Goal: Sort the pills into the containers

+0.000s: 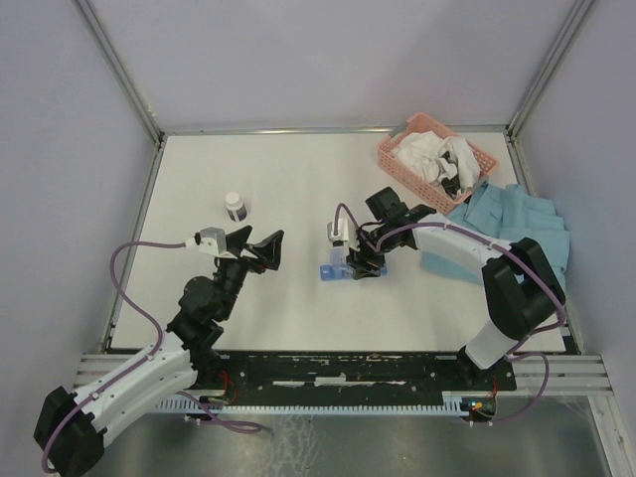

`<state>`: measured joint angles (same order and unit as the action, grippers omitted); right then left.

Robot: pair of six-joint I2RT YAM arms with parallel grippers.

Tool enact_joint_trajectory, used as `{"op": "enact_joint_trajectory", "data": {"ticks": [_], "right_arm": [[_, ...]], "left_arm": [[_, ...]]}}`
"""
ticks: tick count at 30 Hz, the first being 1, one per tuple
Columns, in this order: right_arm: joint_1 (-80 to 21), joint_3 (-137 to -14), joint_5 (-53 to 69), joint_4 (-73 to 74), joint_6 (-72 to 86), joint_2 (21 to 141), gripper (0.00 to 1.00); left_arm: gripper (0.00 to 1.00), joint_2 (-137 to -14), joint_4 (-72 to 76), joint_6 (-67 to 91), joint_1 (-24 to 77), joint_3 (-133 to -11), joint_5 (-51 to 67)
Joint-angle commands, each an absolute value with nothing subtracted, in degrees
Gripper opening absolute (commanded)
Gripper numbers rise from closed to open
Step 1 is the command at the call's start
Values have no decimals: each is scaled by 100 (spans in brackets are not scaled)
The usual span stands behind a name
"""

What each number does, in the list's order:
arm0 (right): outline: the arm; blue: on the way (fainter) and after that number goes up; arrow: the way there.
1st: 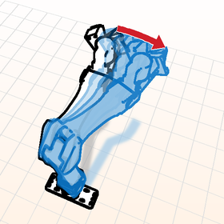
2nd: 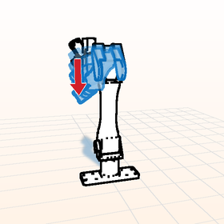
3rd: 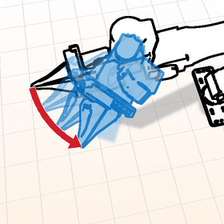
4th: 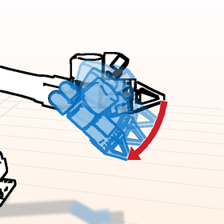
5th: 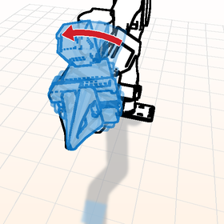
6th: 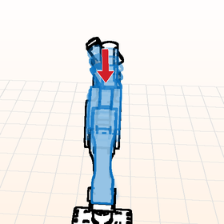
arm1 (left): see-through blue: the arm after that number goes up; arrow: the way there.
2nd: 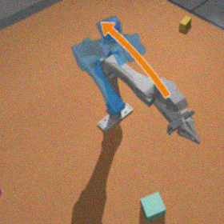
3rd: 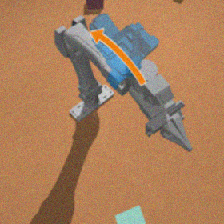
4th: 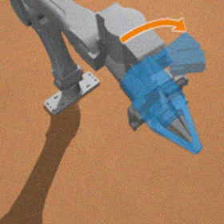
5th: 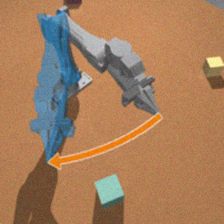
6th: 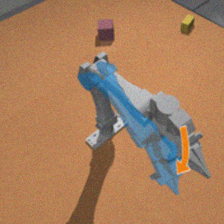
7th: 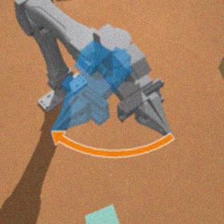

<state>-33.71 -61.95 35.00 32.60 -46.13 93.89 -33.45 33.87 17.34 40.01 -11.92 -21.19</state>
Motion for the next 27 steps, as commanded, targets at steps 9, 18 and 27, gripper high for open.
{"op": "enact_joint_trajectory", "data": {"ticks": [9,18,27], "right_arm": [[-3595,-6621,3071,3459,-4544,9612,5],[-3654,-6663,3006,3498,-4526,9695,4],[-3691,-6722,2825,3547,-4498,9809,5]], "left_arm": [[99,-3086,3496,2052,4023,-1033,-2494],[99,-3060,3525,2065,4016,-1002,-2497],[99,-3043,3531,2073,4009,-993,-2497]]}}
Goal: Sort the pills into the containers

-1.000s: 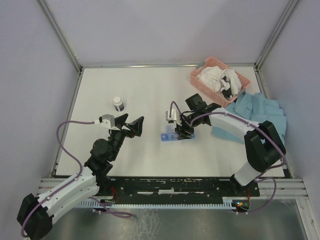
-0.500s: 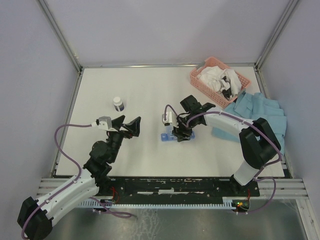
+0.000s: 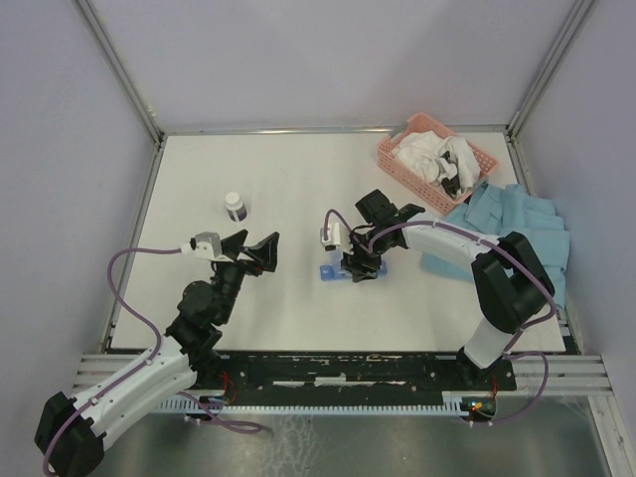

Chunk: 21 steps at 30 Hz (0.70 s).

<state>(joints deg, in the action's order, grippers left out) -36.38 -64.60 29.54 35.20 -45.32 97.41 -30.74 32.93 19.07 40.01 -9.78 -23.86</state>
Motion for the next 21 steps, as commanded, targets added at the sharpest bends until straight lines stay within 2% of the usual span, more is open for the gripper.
{"op": "enact_joint_trajectory", "data": {"ticks": [1,21], "right_arm": [[-3699,-6744,2789,3567,-4500,9835,5],[-3805,-6977,2386,3861,-4500,10067,6]], "left_arm": [[99,-3043,3525,2069,4016,-993,-2496],[99,-2896,3507,2099,4015,-907,-2575]]}}
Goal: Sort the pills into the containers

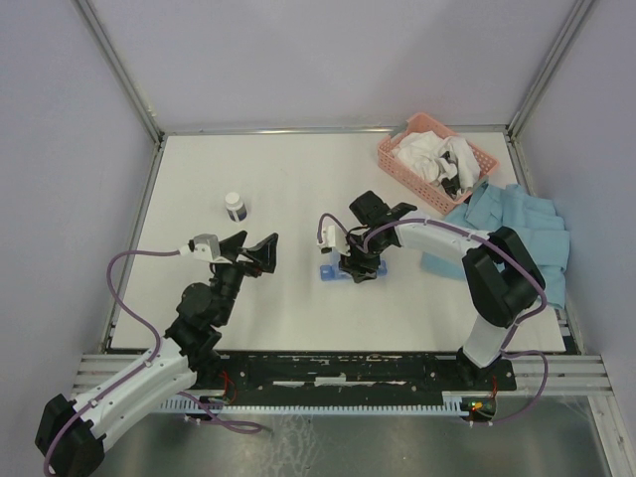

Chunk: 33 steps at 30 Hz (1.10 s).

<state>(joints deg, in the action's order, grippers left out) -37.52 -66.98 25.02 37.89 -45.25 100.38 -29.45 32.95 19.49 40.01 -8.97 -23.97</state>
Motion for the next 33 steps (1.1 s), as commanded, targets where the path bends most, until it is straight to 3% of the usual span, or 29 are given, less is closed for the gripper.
{"op": "enact_joint_trajectory", "data": {"ticks": [1,33], "right_arm": [[-3807,-6981,2368,3877,-4500,10080,5],[-4008,-7279,1925,4198,-4429,10344,5]], "left_arm": [[99,-2894,3507,2101,4015,-906,-2575],[99,-2782,3494,2127,4014,-844,-2621]]}}
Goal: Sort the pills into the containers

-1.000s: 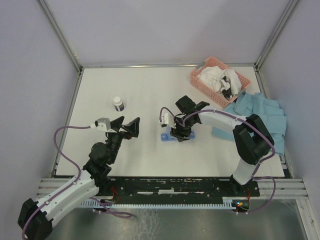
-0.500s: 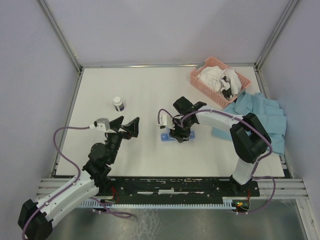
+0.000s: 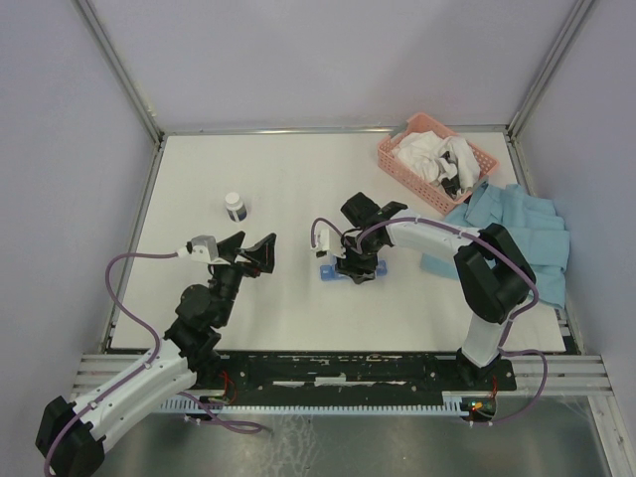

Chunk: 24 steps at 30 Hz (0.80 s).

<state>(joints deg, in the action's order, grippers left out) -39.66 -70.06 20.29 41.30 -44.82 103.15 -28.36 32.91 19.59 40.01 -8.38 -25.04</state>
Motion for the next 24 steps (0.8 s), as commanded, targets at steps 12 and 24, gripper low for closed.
{"op": "enact_joint_trajectory", "data": {"ticks": [12,24], "right_arm": [[-4077,-7339,1841,4270,-4447,10362,5],[-4109,-7314,1784,4195,-4388,10336,5]], "left_arm": [[99,-2793,3481,2119,4015,-848,-2619],[99,-2803,3473,2114,4012,-861,-2621]]}}
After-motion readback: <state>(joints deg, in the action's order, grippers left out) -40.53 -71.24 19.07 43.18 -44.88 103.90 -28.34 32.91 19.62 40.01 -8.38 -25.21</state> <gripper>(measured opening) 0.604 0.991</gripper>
